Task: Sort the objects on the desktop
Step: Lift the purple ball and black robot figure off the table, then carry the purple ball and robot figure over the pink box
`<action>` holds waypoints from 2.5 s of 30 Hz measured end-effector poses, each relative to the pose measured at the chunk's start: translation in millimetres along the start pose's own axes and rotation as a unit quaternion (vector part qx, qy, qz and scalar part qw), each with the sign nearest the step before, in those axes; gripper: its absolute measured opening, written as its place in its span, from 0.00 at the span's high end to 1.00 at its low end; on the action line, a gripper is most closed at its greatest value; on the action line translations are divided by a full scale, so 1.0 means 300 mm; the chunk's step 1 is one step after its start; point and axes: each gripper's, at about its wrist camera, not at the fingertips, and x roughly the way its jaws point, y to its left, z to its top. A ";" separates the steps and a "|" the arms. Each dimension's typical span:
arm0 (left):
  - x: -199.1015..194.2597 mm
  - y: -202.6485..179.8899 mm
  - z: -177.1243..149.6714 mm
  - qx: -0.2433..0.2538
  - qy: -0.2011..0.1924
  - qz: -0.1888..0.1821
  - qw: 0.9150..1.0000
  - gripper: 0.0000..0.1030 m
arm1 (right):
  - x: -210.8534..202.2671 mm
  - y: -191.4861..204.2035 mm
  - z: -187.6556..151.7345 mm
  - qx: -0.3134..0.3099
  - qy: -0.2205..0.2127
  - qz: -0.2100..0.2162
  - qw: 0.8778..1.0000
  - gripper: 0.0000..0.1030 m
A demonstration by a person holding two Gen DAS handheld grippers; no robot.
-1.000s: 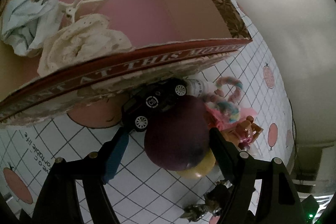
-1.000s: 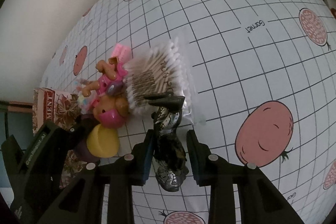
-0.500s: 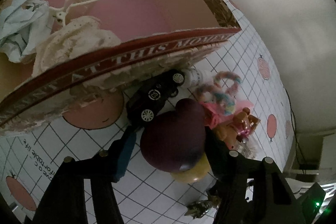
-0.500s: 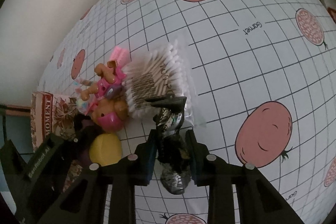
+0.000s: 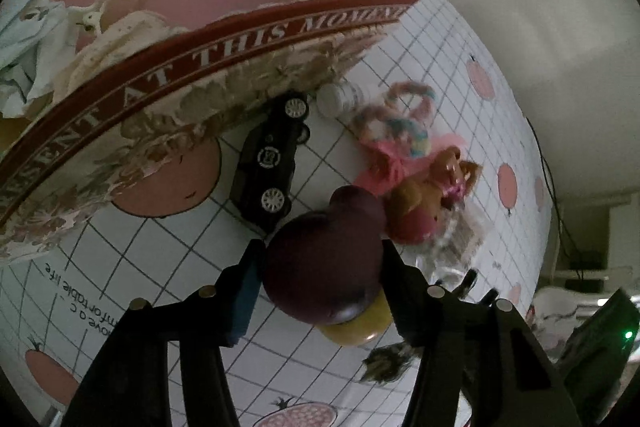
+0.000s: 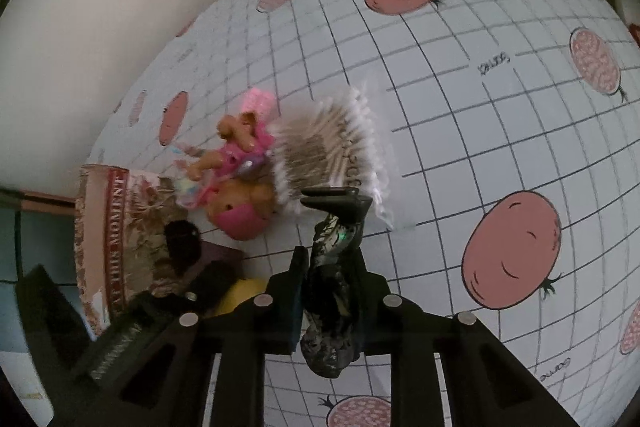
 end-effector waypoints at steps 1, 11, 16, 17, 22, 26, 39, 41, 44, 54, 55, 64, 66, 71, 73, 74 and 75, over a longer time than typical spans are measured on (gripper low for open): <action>0.001 0.005 0.000 0.001 0.008 -0.005 1.000 0.43 | -0.010 0.000 -0.003 0.000 -0.003 0.002 1.000 0.79; -0.061 0.012 0.111 0.058 0.008 -0.035 0.998 0.43 | -0.081 0.059 -0.009 -0.024 -0.047 0.021 0.998 0.79; -0.095 -0.057 0.171 0.088 -0.038 -0.062 0.993 0.43 | -0.202 0.115 -0.033 -0.047 -0.122 0.037 0.991 0.79; -0.142 -0.041 0.151 0.095 -0.049 -0.069 0.992 0.43 | -0.233 0.129 -0.044 -0.056 -0.145 0.022 0.988 0.79; -0.277 -0.034 0.130 0.129 -0.105 -0.108 0.980 0.43 | -0.317 0.147 -0.065 -0.050 -0.204 0.018 0.978 0.79; -0.356 0.012 0.122 0.137 -0.125 -0.104 0.977 0.43 | -0.343 0.149 -0.070 -0.051 -0.215 0.014 0.975 0.79; -0.429 0.097 0.215 0.115 -0.181 -0.073 0.974 0.43 | -0.305 0.307 -0.107 -0.082 -0.221 0.048 0.971 0.80; -0.442 0.118 0.227 0.107 -0.193 -0.059 0.973 0.43 | -0.285 0.345 -0.121 -0.088 -0.215 0.059 0.971 0.80; -0.464 0.164 0.248 0.089 -0.206 -0.053 0.973 0.43 | -0.259 0.396 -0.139 -0.098 -0.208 0.072 0.970 0.80; -0.529 0.344 0.300 0.024 -0.230 -0.028 0.973 0.43 | -0.181 0.523 -0.205 -0.130 -0.190 0.096 0.968 0.80; -0.532 0.360 0.305 0.018 -0.231 -0.026 0.973 0.43 | -0.175 0.529 -0.210 -0.130 -0.189 0.100 0.968 0.80; -0.549 0.455 0.330 -0.025 -0.233 -0.013 0.972 0.43 | -0.136 0.594 -0.260 -0.149 -0.185 0.114 0.965 0.80; -0.550 0.472 0.335 -0.033 -0.233 -0.010 0.972 0.43 | -0.129 0.600 -0.265 -0.149 -0.184 0.114 0.965 0.80; -0.557 0.506 0.343 -0.047 -0.238 -0.004 0.970 0.43 | -0.116 0.610 -0.270 -0.152 -0.181 0.114 0.965 0.80; -0.560 0.513 0.344 -0.049 -0.239 -0.003 0.970 0.43 | -0.114 0.612 -0.271 -0.154 -0.180 0.114 0.965 0.80; -0.558 0.517 0.347 -0.051 -0.239 -0.004 0.970 0.43 | -0.112 0.615 -0.271 -0.156 -0.180 0.113 0.965 0.80; -0.557 0.519 0.348 -0.052 -0.238 -0.004 0.970 0.43 | -0.111 0.616 -0.272 -0.156 -0.180 0.113 0.965 0.80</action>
